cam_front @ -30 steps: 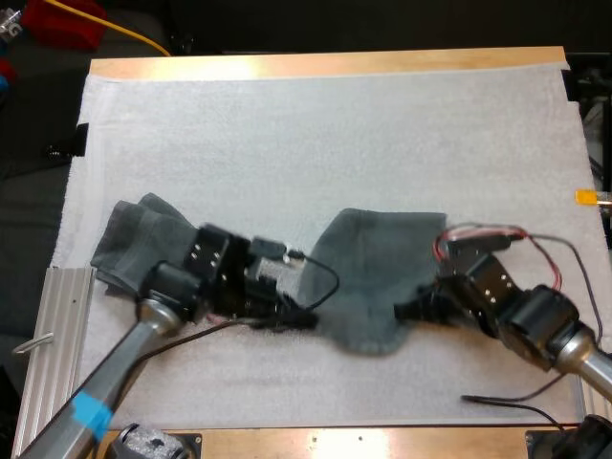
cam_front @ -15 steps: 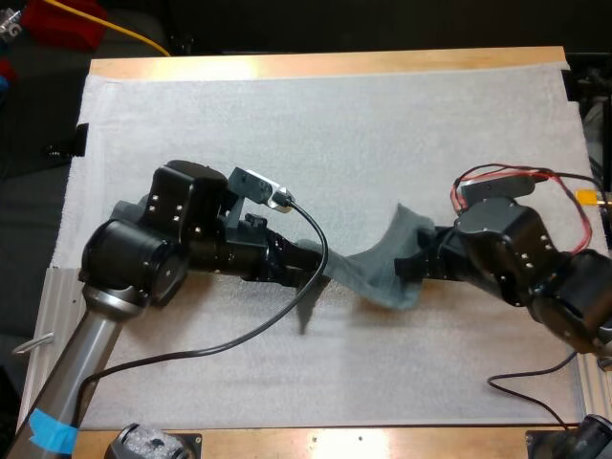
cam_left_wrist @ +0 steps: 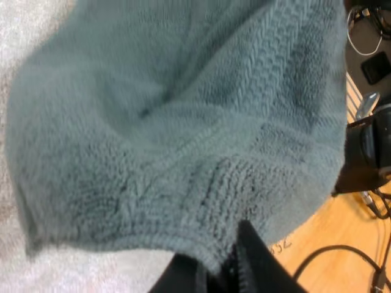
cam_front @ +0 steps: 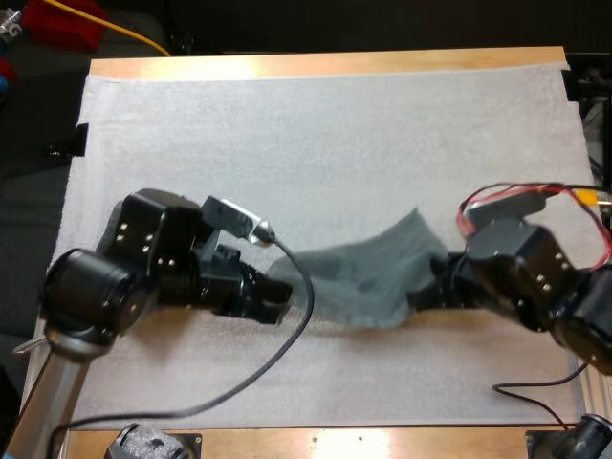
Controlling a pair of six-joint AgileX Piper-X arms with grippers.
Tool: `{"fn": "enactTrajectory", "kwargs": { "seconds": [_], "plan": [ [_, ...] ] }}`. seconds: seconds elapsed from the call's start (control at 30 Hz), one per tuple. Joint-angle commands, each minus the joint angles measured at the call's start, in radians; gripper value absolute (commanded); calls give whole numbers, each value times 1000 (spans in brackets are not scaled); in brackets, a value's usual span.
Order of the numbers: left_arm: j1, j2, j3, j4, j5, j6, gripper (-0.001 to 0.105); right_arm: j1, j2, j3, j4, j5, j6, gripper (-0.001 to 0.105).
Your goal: Pick towel from pile, fold and stack
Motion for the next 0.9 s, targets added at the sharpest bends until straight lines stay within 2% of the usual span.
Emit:
{"fn": "enactTrajectory", "kwargs": {
  "seconds": [0.0, 0.17, 0.33, 0.5, 0.57, 0.87],
  "plan": [
    [-6, -12, -8, 26, -10, 12, 0, 28, -11, -12, 33, 34, 1, 1],
    [-12, -38, -8, 73, -9, 26, 0, 133, -11, -12, 102, 111, 45, 1],
    [-82, -49, -8, 98, -31, 16, 0, 219, -11, -12, 176, 166, 116, 1],
    [-215, -49, 17, 140, -171, -48, 0, 307, -13, -12, 277, 186, 201, 1],
    [-246, -49, 23, 145, -199, -67, 0, 341, -16, -12, 302, 189, 228, 1],
    [-265, -49, 23, 154, -207, -101, 0, 478, -16, -9, 346, 194, 381, 1]
  ]
}}
